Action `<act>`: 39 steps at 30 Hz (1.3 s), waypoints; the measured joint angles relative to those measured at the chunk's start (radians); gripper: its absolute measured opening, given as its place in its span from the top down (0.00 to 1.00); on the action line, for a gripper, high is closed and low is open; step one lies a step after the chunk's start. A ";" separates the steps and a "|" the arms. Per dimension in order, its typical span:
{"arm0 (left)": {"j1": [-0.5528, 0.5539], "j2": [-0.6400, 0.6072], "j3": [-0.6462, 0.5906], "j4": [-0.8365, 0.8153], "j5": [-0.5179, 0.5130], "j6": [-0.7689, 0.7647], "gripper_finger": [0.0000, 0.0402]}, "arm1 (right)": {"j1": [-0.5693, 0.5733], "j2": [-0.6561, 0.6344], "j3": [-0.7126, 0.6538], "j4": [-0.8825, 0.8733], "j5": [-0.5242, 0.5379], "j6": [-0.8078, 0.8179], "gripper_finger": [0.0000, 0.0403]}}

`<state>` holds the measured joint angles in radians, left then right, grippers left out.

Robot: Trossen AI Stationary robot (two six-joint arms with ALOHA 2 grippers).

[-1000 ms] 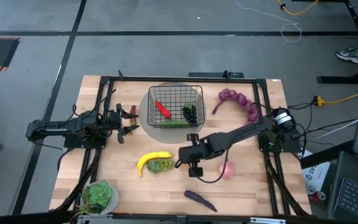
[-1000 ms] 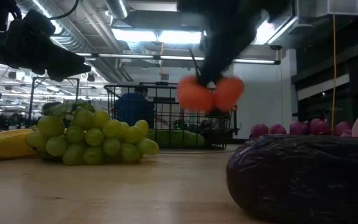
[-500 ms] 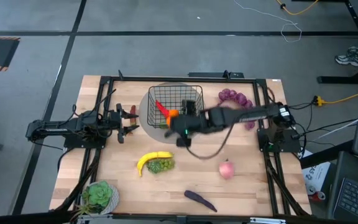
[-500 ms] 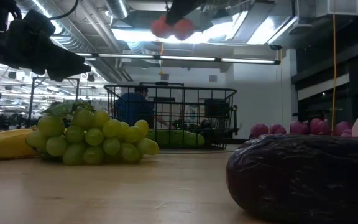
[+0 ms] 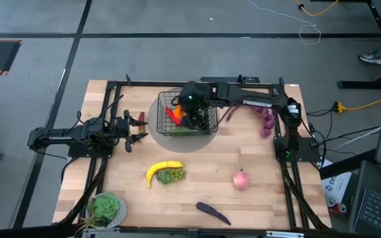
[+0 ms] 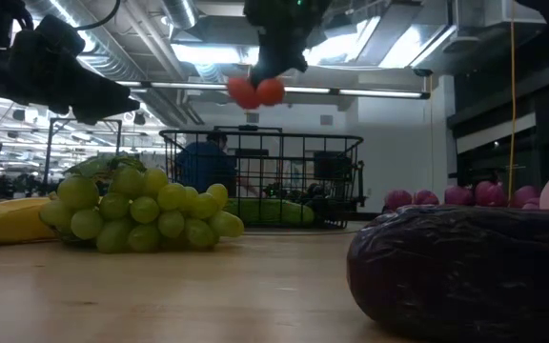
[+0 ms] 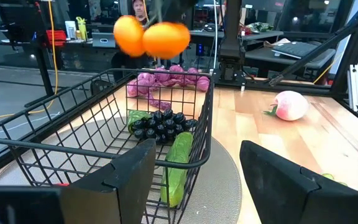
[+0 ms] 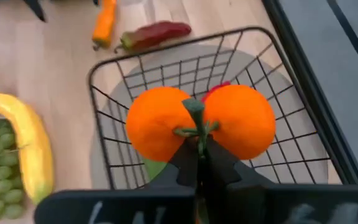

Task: Build produce basket
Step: Put the orange tangerine into the wire basket, then put the dark red chili pepper into the wire basket

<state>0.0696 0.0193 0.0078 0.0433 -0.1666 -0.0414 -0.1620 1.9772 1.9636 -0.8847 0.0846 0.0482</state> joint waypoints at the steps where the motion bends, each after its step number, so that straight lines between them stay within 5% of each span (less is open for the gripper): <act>1: 0.000 0.000 0.000 0.000 0.000 0.000 0.43 | -0.005 0.009 0.000 0.001 0.000 -0.001 0.99; 20: 0.000 0.000 0.000 0.000 0.000 0.000 0.43 | -0.021 0.025 0.000 -0.011 0.063 -0.004 0.93; 31: 0.000 0.000 0.000 0.000 0.000 0.000 0.43 | -0.020 0.025 0.000 -0.034 0.132 0.000 0.65; 39: 0.000 0.000 0.000 0.000 0.000 0.000 0.43 | -0.018 0.025 0.000 -0.042 0.117 0.100 0.61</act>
<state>0.0696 0.0193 0.0078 0.0433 -0.1665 -0.0414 -0.1798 2.0022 1.9636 -0.9270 0.2021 0.1480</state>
